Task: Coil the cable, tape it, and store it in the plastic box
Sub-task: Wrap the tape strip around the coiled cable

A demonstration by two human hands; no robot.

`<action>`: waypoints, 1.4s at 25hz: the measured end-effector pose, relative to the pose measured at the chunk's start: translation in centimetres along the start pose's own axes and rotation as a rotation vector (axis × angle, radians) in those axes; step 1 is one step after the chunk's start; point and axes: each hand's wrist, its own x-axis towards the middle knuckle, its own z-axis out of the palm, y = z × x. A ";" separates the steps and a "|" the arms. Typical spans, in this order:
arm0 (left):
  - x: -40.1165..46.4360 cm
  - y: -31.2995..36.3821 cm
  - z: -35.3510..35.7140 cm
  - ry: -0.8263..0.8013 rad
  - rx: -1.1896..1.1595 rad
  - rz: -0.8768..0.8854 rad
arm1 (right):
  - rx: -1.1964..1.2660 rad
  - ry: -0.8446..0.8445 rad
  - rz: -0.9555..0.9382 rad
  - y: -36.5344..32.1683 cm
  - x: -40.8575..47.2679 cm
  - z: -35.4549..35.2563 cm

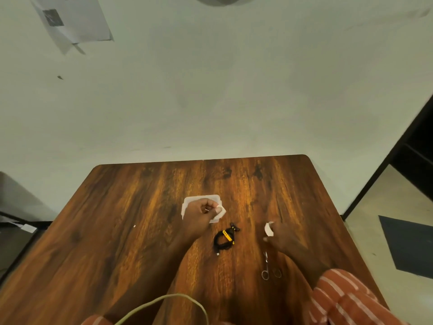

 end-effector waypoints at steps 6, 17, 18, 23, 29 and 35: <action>-0.7 -0.3 1.8 -0.068 -0.468 -0.304 | 0.650 0.137 -0.065 -4.1 -1.6 0.6; 1.5 -2.3 4.7 -0.183 -0.488 -0.314 | 1.481 -0.030 0.162 -8.6 -2.5 -1.0; 1.4 -3.4 5.0 -0.161 -0.324 -0.223 | 1.500 0.035 0.267 -7.8 -2.3 -0.5; 1.1 -11.5 6.8 -0.350 0.895 0.321 | 1.518 0.146 0.673 -3.6 -4.3 3.9; 3.0 -16.1 10.2 -0.492 1.171 0.339 | 1.413 0.112 0.798 -1.7 -8.4 5.5; 2.3 -16.7 11.0 -0.495 1.224 0.412 | 1.441 0.111 0.822 -1.1 -9.5 5.5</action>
